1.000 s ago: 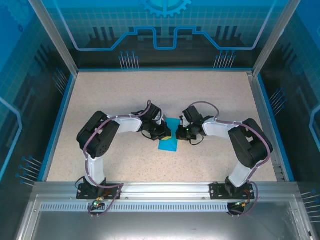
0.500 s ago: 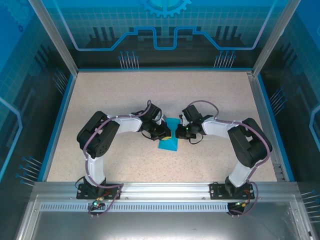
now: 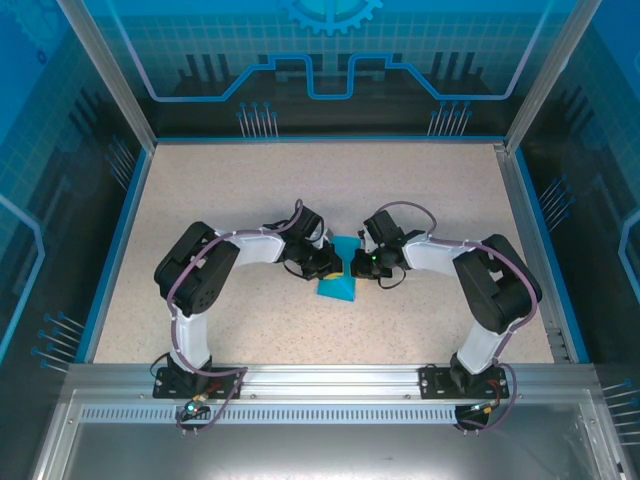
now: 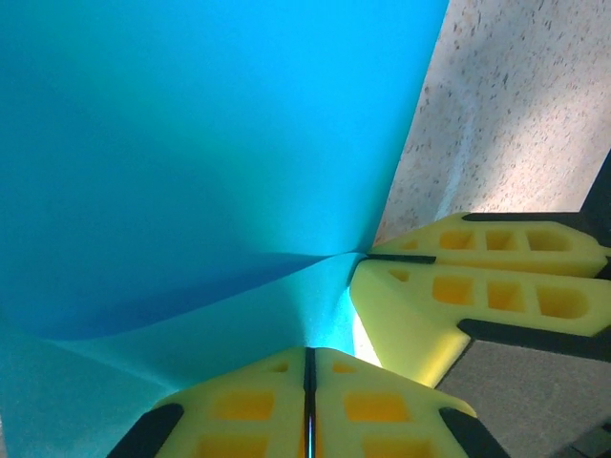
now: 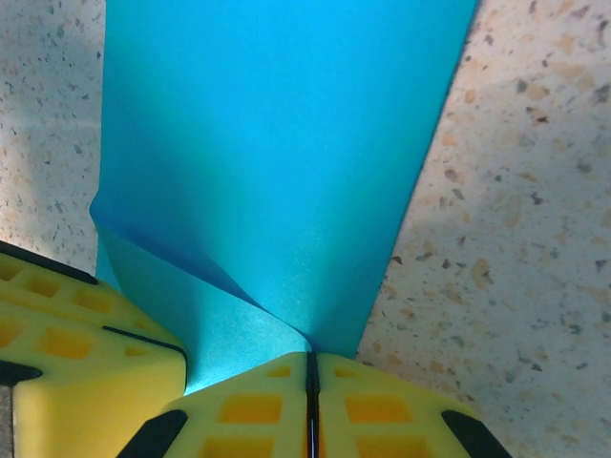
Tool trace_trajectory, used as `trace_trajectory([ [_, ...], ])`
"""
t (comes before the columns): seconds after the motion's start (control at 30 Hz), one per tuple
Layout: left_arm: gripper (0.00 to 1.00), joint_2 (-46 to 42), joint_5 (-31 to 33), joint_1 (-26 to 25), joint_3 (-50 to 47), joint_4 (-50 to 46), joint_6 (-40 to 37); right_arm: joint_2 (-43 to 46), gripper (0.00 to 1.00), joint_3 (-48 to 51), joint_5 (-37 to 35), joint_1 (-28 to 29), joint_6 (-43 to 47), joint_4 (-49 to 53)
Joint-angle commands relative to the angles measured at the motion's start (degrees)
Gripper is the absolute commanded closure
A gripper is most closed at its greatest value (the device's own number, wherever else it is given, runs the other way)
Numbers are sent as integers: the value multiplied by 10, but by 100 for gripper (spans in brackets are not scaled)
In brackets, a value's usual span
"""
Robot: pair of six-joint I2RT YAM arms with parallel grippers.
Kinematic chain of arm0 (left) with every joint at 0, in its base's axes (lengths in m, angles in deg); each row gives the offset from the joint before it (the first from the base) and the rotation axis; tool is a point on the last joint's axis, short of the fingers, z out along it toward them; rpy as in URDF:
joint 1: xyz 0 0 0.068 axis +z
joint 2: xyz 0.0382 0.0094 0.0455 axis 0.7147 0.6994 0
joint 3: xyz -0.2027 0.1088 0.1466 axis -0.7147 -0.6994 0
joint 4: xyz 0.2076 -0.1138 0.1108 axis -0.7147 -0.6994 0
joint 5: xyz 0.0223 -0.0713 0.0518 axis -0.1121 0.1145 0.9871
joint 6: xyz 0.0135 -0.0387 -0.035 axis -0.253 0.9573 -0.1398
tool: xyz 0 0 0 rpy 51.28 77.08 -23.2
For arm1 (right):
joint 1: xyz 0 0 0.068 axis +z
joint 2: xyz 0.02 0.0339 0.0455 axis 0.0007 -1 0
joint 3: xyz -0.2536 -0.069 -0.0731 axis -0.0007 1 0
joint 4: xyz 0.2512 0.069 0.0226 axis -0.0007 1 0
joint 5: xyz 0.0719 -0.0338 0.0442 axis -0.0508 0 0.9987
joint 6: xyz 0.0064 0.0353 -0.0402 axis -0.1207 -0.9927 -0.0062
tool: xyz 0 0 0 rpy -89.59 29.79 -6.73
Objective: Fold a paper plane with a square sheet of paper (pick it up from the middle)
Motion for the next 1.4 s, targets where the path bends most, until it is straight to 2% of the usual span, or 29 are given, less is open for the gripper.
trace_trajectory([
  [0.0,90,13,-5,-5,14,-20,-16,-11,91,-14,-2,-3,5,4],
  [0.9,90,17,28,-5,-9,-43,-16,-15,90,-23,1,-3,6,7],
  [1.1,91,16,30,-5,-10,-45,-18,27,82,-25,-7,-4,-1,22],
  [1.27,91,17,33,-5,-12,-45,-15,103,64,-2,-24,-2,-9,41],
  [1.37,91,17,35,-5,-14,-45,-15,128,64,27,-7,11,-15,45],
])
